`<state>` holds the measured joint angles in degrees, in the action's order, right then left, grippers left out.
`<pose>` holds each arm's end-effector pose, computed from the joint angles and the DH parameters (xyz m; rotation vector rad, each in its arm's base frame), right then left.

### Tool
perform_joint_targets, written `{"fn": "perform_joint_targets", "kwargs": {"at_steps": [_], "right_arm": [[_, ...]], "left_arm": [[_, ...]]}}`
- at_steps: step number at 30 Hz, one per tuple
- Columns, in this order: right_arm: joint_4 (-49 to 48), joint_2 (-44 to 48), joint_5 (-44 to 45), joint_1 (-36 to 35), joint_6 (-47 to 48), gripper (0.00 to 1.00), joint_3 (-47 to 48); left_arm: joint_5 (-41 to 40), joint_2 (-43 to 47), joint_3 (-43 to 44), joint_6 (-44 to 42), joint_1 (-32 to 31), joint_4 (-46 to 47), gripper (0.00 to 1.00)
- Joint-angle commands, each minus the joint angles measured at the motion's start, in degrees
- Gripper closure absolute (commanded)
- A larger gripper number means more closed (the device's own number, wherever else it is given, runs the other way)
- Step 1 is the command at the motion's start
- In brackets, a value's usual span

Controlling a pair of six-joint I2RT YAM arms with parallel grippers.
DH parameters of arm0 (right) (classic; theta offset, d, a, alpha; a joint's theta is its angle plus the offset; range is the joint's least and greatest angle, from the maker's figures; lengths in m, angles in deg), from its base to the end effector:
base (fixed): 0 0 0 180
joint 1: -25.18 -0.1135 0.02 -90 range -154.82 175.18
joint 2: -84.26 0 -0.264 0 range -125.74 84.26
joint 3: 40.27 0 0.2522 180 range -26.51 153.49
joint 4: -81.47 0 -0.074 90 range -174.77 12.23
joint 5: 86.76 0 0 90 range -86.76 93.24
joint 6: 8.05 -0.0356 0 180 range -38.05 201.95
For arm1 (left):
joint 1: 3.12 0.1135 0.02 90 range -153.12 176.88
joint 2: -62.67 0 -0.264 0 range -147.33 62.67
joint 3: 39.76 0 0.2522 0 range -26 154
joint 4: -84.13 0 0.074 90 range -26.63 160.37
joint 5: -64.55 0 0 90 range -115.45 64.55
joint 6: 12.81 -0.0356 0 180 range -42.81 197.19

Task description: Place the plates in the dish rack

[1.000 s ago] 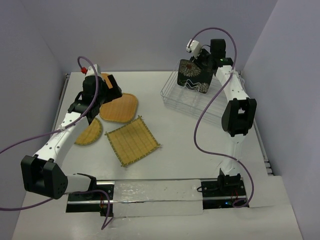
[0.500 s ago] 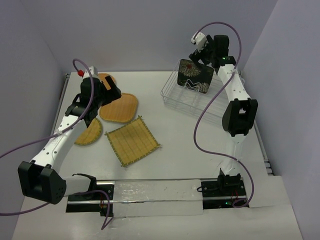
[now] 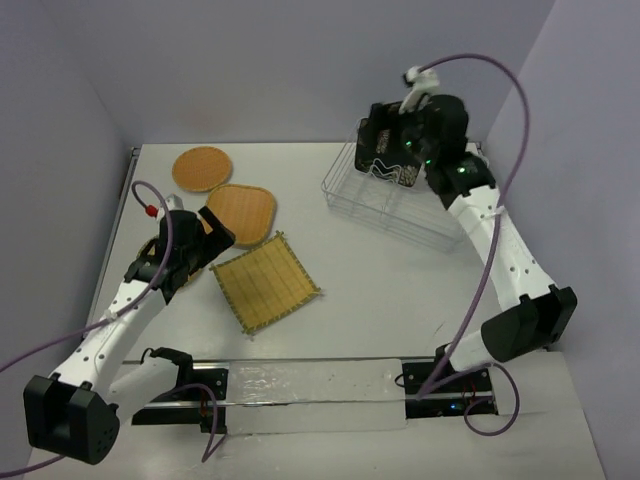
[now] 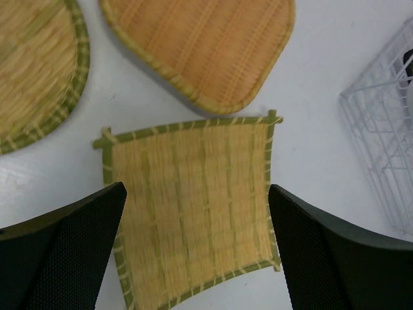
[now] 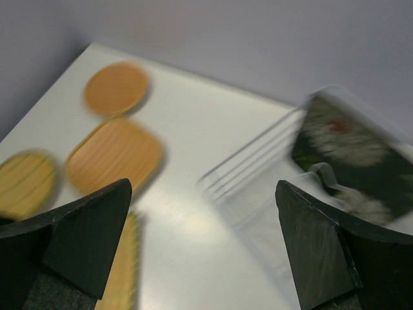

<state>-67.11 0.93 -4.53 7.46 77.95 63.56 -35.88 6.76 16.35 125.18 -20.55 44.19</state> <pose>0.3156 0.1059 0.4433 -0.3106 1.7490 0.3941 0.2004 -0.0562 0.2633 -0.6952 2.1741 -0.4029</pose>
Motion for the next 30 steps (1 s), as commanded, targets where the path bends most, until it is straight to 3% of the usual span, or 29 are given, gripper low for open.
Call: {"fn": "perform_joint_targets", "kwargs": {"at_steps": [1,5,12,22,30], "right_arm": [[0.1,-0.6,-13.0,-10.2,-5.6,0.00,-11.7],[0.0,-4.9,-19.5,-14.1,-7.4,0.00,-16.4],[-0.9,-14.8,-25.3,-18.6,-10.9,0.00,-21.4],[-1.1,-27.5,-26.3,-19.6,-11.0,0.00,-19.1],[-1.3,-32.4,-28.9,-19.9,-10.9,0.00,-17.9]], "left_arm": [[5.0,5.6,-6.8,7.0,-0.2,0.4,0.01],[9.4,7.4,-12.6,9.3,-0.8,3.0,0.01],[9.6,3.3,-16.8,13.5,-3.4,3.8,0.01],[8.5,-0.4,-21.0,14.6,-4.1,9.7,0.01],[8.6,-2.3,-22.7,15.3,-4.3,14.2,0.02]]}}
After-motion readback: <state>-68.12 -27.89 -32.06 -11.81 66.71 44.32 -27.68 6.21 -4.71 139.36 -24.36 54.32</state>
